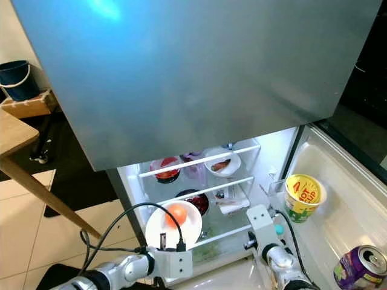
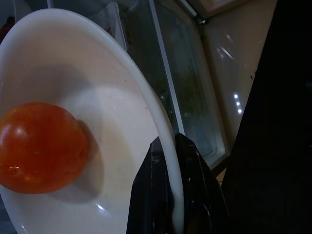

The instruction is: Restocking fridge

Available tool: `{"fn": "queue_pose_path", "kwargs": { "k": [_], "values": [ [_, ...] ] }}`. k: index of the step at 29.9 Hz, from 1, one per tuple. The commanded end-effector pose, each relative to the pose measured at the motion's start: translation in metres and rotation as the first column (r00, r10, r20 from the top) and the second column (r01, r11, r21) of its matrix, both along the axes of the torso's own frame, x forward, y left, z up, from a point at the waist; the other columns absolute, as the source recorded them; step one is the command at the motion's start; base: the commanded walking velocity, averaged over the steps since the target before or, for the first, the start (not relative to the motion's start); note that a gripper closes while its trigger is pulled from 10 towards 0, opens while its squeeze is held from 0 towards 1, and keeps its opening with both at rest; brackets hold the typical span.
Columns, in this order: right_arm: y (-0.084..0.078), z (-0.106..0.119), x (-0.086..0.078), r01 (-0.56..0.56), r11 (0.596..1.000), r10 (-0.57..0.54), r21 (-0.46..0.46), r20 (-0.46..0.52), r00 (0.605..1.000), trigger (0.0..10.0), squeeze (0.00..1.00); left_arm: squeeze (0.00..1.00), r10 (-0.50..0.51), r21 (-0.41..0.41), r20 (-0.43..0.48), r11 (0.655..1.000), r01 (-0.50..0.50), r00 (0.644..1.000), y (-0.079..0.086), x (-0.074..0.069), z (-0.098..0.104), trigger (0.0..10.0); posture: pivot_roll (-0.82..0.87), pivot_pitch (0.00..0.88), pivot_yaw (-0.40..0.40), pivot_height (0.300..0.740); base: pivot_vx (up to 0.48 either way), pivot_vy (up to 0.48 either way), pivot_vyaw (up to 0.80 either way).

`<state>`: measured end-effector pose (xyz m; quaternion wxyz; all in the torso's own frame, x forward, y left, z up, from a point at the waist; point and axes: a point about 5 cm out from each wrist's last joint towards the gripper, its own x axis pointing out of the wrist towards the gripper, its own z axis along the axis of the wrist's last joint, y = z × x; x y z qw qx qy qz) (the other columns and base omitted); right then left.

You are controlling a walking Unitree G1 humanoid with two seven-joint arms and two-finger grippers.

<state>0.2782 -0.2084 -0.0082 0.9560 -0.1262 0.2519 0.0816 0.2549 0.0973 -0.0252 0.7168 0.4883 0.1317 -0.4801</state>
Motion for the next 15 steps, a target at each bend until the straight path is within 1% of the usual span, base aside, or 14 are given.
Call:
{"fn": "queue_pose_path", "kwargs": {
  "k": [1, 4, 7, 8, 10, 15],
  "values": [
    [-0.003, 0.005, 0.004, 0.017, 1.0, -0.017, 0.007, 0.033, 0.999, 10.0, 0.0, 0.0, 0.011, -0.015, 0.019, 1.0, -0.01, 1.0, 0.004, 0.007, 0.006, 10.0, -0.07, 0.0, 0.032, 0.675, 0.0, 0.0, 0.0],
    [-0.003, 0.013, 0.011, 0.015, 1.0, -0.016, 0.009, 0.072, 0.997, 10.0, 0.0, 0.0, 0.006, -0.02, 0.022, 1.0, -0.006, 1.0, 0.003, 0.008, 0.008, 10.0, -0.07, 0.0, 0.034, 0.66, 0.0, 0.0, 0.0],
    [-0.007, 0.021, 0.017, 0.022, 1.0, -0.023, 0.011, 0.114, 0.993, 10.0, 0.0, 0.0, 0.001, -0.022, 0.026, 1.0, 0.0, 1.0, 0.003, 0.01, 0.009, 10.0, -0.07, 0.0, 0.037, 0.645, 0.0, 0.0, 0.0],
    [-0.007, 0.021, 0.017, 0.022, 1.0, -0.023, 0.011, 0.114, 0.993, 10.0, 0.0, 0.0, 0.001, -0.022, 0.026, 1.0, 0.0, 1.0, 0.003, 0.01, 0.009, 10.0, -0.07, 0.0, 0.037, 0.645, 0.0, 0.0, 0.0],
    [-0.011, 0.028, 0.021, 0.026, 1.0, -0.027, 0.007, 0.151, 0.988, 10.0, 0.0, 0.0, -0.003, -0.02, 0.026, 1.0, 0.004, 1.0, 0.004, 0.01, 0.009, 10.0, -0.07, 0.001, 0.04, 0.645, 0.0, 0.0, 0.0],
    [-0.013, 0.031, 0.023, 0.028, 1.0, -0.029, 0.009, 0.165, 0.986, 10.0, 0.0, 0.0, -0.008, -0.02, 0.025, 1.0, 0.008, 1.0, 0.004, 0.009, 0.009, 10.0, -0.08, 0.003, 0.044, 0.645, 0.0, 0.0, 0.0]
  ]
}}
